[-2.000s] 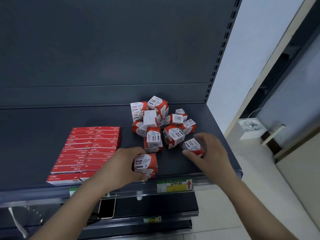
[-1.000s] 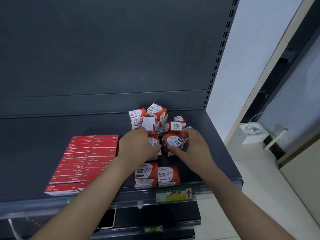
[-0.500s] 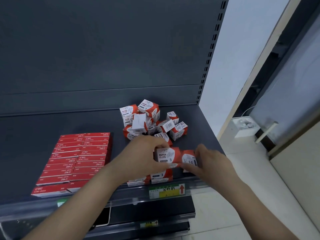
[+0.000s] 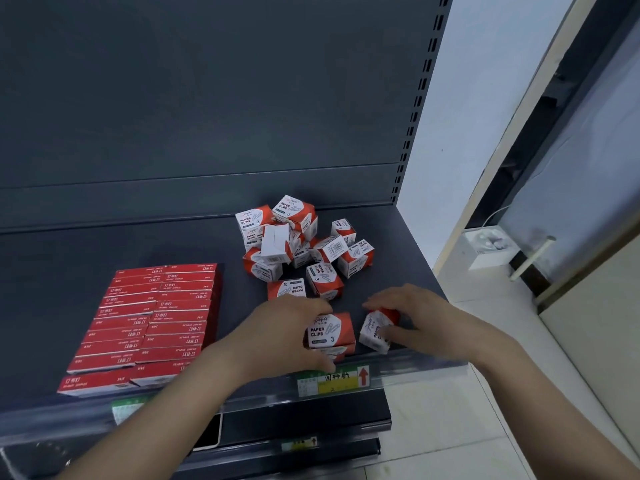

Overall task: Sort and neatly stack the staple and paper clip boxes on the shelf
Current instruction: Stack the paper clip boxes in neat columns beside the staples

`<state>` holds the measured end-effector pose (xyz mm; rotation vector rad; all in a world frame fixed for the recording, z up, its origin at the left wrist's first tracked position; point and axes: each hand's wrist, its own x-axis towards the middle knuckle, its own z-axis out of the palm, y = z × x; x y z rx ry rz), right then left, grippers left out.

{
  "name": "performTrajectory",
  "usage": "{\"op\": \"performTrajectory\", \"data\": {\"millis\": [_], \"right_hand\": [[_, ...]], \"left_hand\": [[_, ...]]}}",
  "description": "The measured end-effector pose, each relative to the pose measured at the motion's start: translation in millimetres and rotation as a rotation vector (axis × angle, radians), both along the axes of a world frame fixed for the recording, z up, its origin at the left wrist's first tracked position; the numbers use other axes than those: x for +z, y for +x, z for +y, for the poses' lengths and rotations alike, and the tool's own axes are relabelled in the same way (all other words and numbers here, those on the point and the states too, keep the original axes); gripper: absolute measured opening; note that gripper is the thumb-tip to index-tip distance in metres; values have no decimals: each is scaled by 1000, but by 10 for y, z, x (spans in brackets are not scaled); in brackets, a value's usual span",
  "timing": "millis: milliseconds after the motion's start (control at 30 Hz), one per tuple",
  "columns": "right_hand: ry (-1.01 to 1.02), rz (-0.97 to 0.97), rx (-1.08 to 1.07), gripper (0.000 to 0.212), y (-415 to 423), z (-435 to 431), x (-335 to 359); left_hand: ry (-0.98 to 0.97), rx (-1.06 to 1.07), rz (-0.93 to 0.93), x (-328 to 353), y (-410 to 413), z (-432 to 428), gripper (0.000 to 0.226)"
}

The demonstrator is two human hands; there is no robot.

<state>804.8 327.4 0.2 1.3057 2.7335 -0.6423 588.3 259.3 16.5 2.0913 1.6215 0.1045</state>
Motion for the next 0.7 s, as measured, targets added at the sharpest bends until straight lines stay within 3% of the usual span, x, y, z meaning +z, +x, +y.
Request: {"op": "performTrajectory", "data": {"millis": [167, 333, 433, 500, 567, 700], "right_hand": [[35, 75, -95, 35, -61, -67, -131], [-45, 82, -83, 34, -145, -134, -154], [48, 123, -109, 30, -148, -30, -90], [131, 148, -123, 24, -190, 79, -28], [185, 144, -88, 23, -305, 160, 25], [311, 47, -14, 29, -658, 221, 55]], "left_hand": [[15, 53, 7, -25, -58, 1, 44], [3, 30, -20, -27, -60, -15, 53], [32, 125, -109, 120, -185, 37, 62], [161, 226, -168, 209, -373, 147, 44], [239, 255, -114, 223, -545, 267, 27], [172, 194, 154, 80, -593, 416, 31]]}}
